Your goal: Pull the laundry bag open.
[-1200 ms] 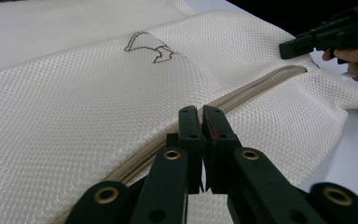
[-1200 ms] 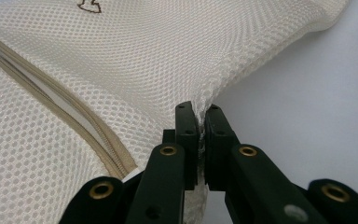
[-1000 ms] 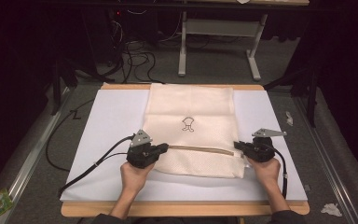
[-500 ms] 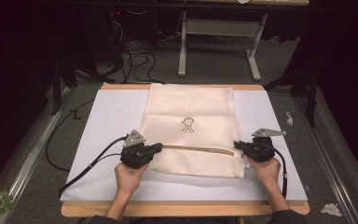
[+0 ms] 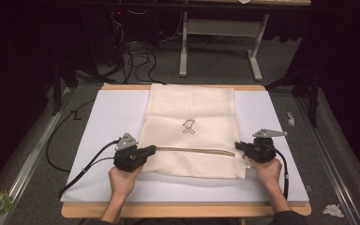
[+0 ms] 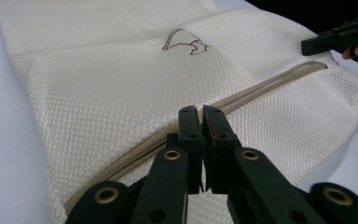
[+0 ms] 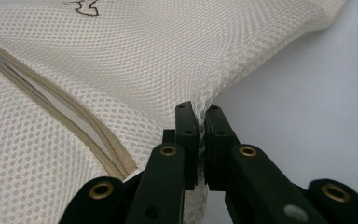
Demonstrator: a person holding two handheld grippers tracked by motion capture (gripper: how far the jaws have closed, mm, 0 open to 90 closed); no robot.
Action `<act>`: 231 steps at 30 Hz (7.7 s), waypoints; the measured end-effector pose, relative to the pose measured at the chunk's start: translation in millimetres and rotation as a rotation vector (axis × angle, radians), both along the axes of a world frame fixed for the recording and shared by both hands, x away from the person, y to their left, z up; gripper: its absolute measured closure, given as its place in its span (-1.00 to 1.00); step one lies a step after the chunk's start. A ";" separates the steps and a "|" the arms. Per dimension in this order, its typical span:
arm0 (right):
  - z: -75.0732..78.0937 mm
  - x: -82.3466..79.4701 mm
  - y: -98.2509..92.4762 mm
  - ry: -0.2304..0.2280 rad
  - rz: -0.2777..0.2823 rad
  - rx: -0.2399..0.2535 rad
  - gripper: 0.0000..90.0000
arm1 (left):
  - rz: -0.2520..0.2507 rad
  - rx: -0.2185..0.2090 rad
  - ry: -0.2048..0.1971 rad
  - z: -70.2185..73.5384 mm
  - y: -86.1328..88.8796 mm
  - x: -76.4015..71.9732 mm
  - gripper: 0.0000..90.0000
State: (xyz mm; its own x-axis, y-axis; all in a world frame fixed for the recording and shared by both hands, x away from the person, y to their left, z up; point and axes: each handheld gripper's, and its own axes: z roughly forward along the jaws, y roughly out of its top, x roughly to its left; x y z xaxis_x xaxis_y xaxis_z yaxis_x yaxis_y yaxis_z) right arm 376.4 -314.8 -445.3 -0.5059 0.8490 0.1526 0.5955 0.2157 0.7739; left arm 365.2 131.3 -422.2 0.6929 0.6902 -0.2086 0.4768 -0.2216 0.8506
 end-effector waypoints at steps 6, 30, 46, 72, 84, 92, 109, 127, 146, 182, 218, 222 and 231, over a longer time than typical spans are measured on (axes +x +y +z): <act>0.8 0.3 -3.6 -0.001 -0.008 -0.001 0.95 | 0.022 -0.008 -0.008 1.3 6.3 -1.2 0.94; 1.2 0.4 -3.0 0.005 -0.014 -0.014 0.95 | 0.089 -0.020 -0.014 -0.6 33.8 -1.6 0.94; 1.6 0.0 -2.4 0.001 -0.015 -0.020 0.95 | 0.110 -0.012 -0.019 0.2 42.4 -2.1 0.94; 5.9 -0.3 0.2 -0.013 0.001 -0.022 0.95 | 0.128 0.005 -0.012 -2.6 54.7 -2.1 0.94; 5.6 -0.7 -0.9 -0.007 -0.001 -0.023 0.95 | 0.151 -0.003 0.003 -4.4 65.3 -1.0 0.94; 6.0 -0.6 -0.6 -0.013 0.000 -0.027 0.96 | 0.156 0.006 0.002 -3.7 68.6 -0.3 0.94; 5.2 0.1 0.1 -0.010 -0.006 -0.049 0.97 | 0.185 0.097 0.020 -10.5 69.2 0.5 0.94; 2.6 1.4 -2.4 0.007 -0.012 -0.006 0.95 | 0.180 0.099 0.033 -10.7 65.8 -5.5 0.94; -6.5 0.8 -1.0 0.031 -0.023 -0.010 0.89 | 0.161 0.091 0.048 -10.6 64.7 -6.5 0.93; -2.5 -11.6 -5.0 -0.047 -0.085 -0.052 0.24 | 0.180 0.106 0.000 -13.9 61.3 -6.9 0.42; 10.6 -48.9 -87.6 -0.162 -0.275 0.112 0.25 | 0.342 0.021 -0.066 -3.0 109.5 -9.8 0.22; 8.8 -51.6 -94.0 -0.166 -0.294 0.118 0.27 | 0.360 0.009 -0.066 -4.5 113.5 -9.1 0.22; 0.7 -55.9 -105.2 -0.164 -0.331 0.122 0.31 | 0.389 -0.002 -0.060 -8.3 119.9 -6.2 0.21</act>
